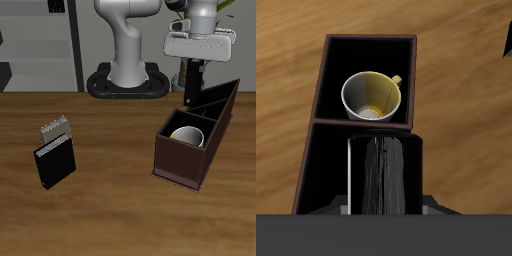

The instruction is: Place the white-yellow mug into the left desk caddy's right compartment and place the left black book into the left desk caddy's back compartment and place the right black book into the left desk caddy's front compartment

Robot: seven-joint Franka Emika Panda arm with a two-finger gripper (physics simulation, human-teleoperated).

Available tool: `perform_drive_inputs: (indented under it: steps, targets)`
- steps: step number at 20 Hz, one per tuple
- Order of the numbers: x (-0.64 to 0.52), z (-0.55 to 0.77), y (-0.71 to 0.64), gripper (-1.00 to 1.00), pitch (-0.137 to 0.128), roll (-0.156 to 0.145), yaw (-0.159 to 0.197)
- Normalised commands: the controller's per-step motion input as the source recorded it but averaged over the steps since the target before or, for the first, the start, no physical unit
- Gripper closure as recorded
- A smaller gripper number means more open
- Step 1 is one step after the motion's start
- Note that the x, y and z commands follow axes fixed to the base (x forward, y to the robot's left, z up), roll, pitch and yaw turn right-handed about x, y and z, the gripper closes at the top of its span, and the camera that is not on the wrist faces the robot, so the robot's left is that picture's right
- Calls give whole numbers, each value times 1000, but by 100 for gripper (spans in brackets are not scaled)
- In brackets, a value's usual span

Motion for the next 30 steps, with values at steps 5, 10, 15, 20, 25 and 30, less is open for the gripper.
perform_drive_inputs:
  steps: [5, 10, 15, 20, 25, 30]
  targets:
    - [63, 102, 139, 100, 1, 12, -34]
    - [2, 93, 179, 100, -8, 28, -26]
    - [0, 62, 143, 100, -30, 22, 9]
    - [236, 23, 152, 100, -6, -6, -48]
    - [211, -44, 97, 100, 30, -11, -9]
    - [26, -51, 73, 100, 10, 13, -5]
